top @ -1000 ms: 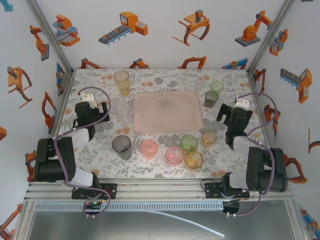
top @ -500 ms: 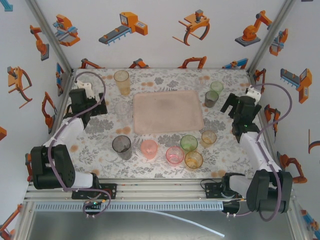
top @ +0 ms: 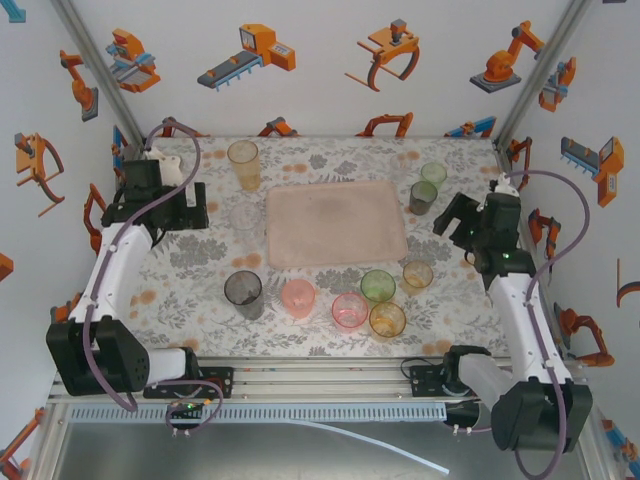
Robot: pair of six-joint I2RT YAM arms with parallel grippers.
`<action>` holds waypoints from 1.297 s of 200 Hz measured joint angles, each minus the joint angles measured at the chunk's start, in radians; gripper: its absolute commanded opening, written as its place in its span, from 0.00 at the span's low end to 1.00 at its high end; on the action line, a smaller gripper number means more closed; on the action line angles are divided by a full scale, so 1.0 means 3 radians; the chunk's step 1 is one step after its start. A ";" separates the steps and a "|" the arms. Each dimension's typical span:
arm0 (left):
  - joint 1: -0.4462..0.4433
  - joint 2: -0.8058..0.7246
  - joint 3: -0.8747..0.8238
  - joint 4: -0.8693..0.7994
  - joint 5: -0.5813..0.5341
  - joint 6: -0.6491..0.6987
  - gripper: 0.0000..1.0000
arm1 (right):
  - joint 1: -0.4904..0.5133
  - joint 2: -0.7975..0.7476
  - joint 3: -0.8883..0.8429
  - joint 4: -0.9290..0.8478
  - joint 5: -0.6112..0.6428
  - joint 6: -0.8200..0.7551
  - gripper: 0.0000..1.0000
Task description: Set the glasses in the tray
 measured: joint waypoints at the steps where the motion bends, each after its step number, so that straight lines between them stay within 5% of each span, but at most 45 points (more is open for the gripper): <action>1: -0.0001 -0.0004 0.0014 -0.0022 0.0000 0.0001 0.97 | 0.0001 0.0003 0.0009 -0.0015 0.0001 0.0000 0.75; 30: 0.0000 -0.0033 0.0333 -0.0369 0.0051 0.0084 0.97 | 0.0235 0.0019 0.0322 -0.0502 0.0056 -0.0048 0.73; 87: -0.0022 -0.0018 0.0918 -0.0991 0.0514 0.0380 0.98 | 0.1251 0.0018 0.0684 -0.1153 0.0357 -0.0027 0.67; 167: -0.0160 0.0009 0.1054 -0.1409 0.0975 0.0783 0.97 | 0.1906 0.0359 0.0858 -0.1535 0.0505 0.0195 0.61; 259: -0.0359 -0.0041 0.1232 -0.1587 0.1134 0.0853 0.97 | 0.1839 0.0332 0.0857 -0.1965 0.1266 0.0431 0.61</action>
